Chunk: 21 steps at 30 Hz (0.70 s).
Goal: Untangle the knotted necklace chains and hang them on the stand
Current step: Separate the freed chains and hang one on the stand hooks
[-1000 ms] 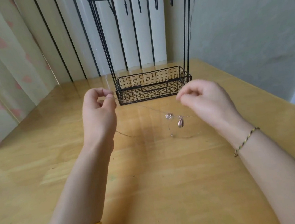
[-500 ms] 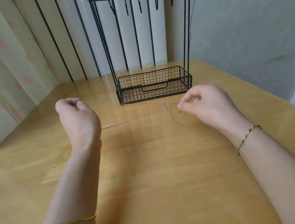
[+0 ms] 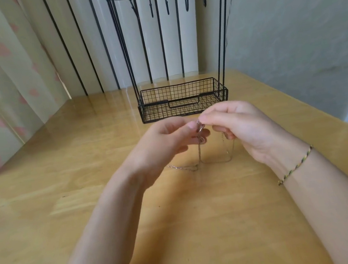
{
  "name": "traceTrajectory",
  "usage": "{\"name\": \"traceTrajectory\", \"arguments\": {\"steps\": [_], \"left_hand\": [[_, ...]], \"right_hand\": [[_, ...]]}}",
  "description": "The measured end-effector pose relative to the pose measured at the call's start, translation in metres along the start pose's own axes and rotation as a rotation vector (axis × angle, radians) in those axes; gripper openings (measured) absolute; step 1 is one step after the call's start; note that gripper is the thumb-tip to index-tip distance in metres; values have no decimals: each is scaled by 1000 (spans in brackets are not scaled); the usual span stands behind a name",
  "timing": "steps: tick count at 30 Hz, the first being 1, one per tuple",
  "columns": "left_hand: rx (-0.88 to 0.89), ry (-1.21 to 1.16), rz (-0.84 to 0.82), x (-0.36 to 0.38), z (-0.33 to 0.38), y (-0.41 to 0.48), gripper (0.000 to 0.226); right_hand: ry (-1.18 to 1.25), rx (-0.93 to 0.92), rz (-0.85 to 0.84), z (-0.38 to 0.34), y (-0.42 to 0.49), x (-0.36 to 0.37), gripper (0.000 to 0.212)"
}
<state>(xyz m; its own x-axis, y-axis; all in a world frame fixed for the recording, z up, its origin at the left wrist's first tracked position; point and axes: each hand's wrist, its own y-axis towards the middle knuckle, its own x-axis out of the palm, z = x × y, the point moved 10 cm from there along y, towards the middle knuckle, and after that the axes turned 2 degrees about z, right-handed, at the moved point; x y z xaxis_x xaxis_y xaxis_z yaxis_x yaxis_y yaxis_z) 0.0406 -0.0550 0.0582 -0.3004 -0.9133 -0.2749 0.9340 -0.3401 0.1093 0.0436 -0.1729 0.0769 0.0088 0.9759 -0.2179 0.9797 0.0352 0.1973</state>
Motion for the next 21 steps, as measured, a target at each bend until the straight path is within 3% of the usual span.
{"name": "traceTrajectory", "arguments": {"steps": [4, 12, 21], "left_hand": [[-6, -63, 91, -10, -2, 1, 6], [-51, -152, 258, -31, -6, 0, 14], [-88, -193, 244, -29, -6, -1, 16]], "right_hand": [[-23, -20, -10, -2, -1, 3, 11], [-137, -19, 31, 2, 0, 3, 7], [-63, -87, 91, -6, 0, -3, 7]]}}
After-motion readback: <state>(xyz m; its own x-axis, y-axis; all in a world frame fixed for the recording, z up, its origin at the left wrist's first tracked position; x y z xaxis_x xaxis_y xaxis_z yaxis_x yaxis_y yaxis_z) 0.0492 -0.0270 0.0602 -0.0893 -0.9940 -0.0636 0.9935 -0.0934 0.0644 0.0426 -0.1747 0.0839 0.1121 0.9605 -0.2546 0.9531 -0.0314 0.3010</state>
